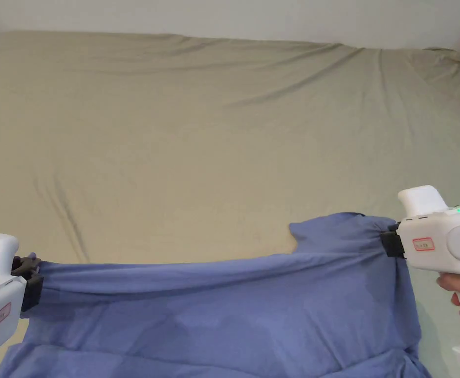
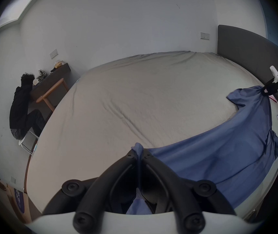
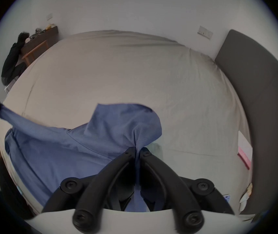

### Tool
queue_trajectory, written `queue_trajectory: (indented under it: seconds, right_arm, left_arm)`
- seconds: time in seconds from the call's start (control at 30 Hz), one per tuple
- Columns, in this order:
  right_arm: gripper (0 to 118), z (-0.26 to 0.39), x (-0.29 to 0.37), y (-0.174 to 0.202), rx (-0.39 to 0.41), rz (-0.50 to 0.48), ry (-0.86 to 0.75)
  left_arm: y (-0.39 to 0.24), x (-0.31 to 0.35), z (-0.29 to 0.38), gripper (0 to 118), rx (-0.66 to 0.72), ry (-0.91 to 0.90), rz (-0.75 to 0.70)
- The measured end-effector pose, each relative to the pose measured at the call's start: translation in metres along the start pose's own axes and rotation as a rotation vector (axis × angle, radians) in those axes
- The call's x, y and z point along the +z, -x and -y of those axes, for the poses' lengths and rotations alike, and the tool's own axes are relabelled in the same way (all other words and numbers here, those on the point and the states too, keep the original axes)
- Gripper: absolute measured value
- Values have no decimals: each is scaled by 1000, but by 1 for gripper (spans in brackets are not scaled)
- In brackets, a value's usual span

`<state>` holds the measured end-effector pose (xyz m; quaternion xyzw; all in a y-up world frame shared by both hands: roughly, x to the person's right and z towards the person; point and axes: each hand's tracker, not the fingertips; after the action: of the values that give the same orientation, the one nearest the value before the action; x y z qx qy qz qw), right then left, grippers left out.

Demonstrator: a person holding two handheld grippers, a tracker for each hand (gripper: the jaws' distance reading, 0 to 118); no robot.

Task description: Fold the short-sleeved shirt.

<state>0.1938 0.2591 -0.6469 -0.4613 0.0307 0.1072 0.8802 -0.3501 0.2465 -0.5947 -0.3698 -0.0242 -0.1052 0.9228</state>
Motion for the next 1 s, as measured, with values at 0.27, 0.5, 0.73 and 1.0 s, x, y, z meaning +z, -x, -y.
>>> queue_trajectory:
  seconds: [0.27, 0.5, 0.73, 1.0]
  right_arm:
    - [6, 61, 79, 12, 16, -12, 38]
    - [6, 125, 97, 26, -32, -61, 142]
    - [6, 171, 76, 41, -49, -96, 289]
    - [6, 188, 39, 51, -48, -107, 417]
  left_arm:
    - [13, 37, 28, 0, -32, 42, -2]
    - [12, 42, 72, 0, -83, 143, 22]
    - [2, 27, 114, 0, -164, 288, 41]
    - [9, -5, 134, 0, -168, 375, 69]
